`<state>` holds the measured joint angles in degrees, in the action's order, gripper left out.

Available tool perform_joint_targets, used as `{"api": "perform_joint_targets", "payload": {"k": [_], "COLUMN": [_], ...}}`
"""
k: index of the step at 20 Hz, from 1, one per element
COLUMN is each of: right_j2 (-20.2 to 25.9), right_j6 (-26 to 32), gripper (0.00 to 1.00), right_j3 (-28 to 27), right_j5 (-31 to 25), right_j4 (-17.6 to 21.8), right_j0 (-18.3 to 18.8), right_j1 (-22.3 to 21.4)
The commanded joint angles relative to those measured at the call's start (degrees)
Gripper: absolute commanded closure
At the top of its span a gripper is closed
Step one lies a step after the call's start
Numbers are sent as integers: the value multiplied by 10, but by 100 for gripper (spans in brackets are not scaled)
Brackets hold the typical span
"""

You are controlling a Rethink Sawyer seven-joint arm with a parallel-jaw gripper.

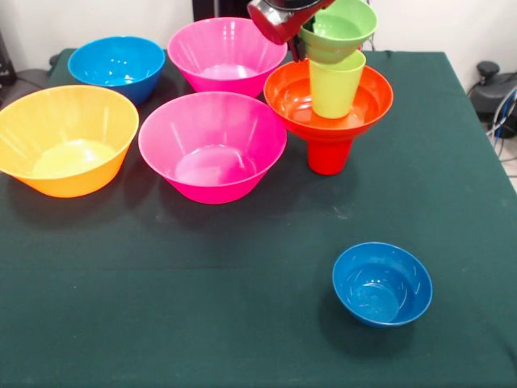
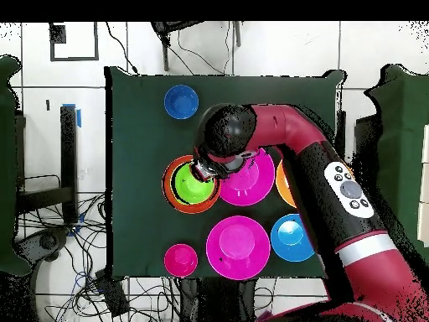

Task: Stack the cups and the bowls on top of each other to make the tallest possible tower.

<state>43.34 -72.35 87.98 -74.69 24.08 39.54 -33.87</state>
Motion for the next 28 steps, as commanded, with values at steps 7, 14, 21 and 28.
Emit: {"api": "perform_joint_targets", "payload": {"k": [7, 14, 21, 28], "right_j2": [-5, -3, 1, 7], "right_j6": [57, 62, 63, 64], "gripper": [100, 100, 100, 100], "right_j3": [51, 46, 47, 56], "right_j5": [-15, -9, 2, 25], "right_j4": [14, 15, 13, 12], "right_j0": [-1, -1, 1, 2], "right_j1": [8, 19, 24, 34]}}
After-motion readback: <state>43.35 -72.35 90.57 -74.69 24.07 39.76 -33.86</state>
